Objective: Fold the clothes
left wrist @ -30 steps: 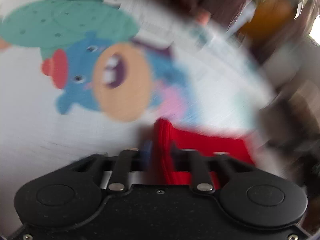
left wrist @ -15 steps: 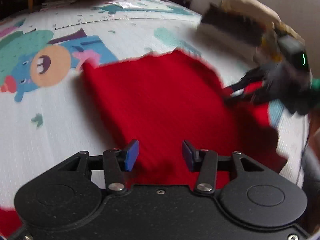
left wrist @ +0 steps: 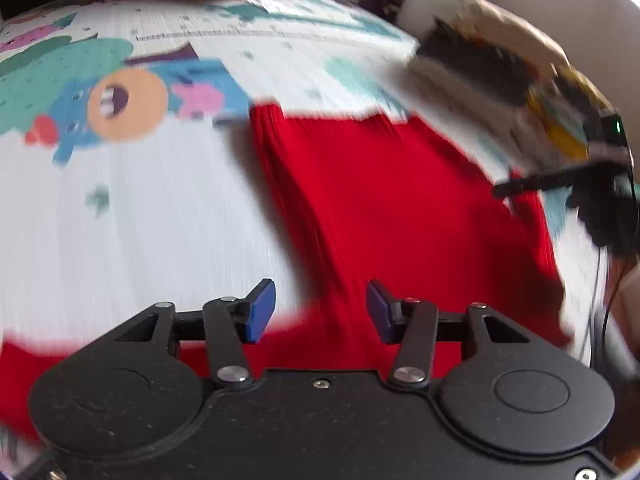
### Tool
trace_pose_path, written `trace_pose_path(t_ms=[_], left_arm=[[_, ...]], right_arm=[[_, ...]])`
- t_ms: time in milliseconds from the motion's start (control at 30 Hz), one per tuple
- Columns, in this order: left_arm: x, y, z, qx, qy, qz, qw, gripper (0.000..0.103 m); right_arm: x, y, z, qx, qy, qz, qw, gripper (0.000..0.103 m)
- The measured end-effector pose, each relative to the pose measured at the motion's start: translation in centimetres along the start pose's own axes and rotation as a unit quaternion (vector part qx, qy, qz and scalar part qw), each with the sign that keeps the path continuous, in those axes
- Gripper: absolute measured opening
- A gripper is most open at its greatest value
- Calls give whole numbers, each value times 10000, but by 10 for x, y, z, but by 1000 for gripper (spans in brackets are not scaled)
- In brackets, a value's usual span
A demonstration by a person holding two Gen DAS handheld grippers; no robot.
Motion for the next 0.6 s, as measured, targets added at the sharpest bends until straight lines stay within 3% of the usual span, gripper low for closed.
trace_pose_path(t_ms=[133, 233, 267, 300, 333, 400, 533, 567, 600], left_arm=[[47, -39, -22, -119, 571, 26, 9983, 50], [66, -70, -47, 31, 1094, -185, 9938, 48], [68, -76, -53, 62, 1261, -197, 9918, 37], [70, -77, -55, 5, 1352, -164, 9907, 8], [70, -77, -54, -135, 1395, -188, 9899, 9], [73, -63, -52, -501, 1541, 77, 9868, 8], [84, -2, -59, -1223, 2013, 1031, 9664, 8], [84, 0, -65, -1095, 2044, 1050, 9671, 9], [80, -11, -76, -715, 2104, 865, 9712, 11]], right_arm=[[45, -37, 5, -49, -108, 27, 9999, 57], [57, -60, 13, -355, 162, -209, 9990, 46], [58, -62, 11, -309, 285, -234, 9988, 34], [59, -65, 9, -264, 408, -259, 9985, 29], [59, -66, 5, -117, 477, -284, 9984, 21], [61, -61, -7, 464, 447, -252, 9976, 17], [83, -24, -27, 1810, 165, 346, 9827, 15], [88, -14, -31, 2089, 120, 501, 9766, 12], [89, -21, -20, 1865, 32, 445, 9814, 13]])
Point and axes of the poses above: each gripper's, at about its wrist camera, not at the fingertips, and y roughly against the way its jaws point, z to its right, x to its top, the point moved 9 cm from there along -y, roughly the way its jaws point, and after that the axes turned 3 degrees about x, right-handed, at the moved point
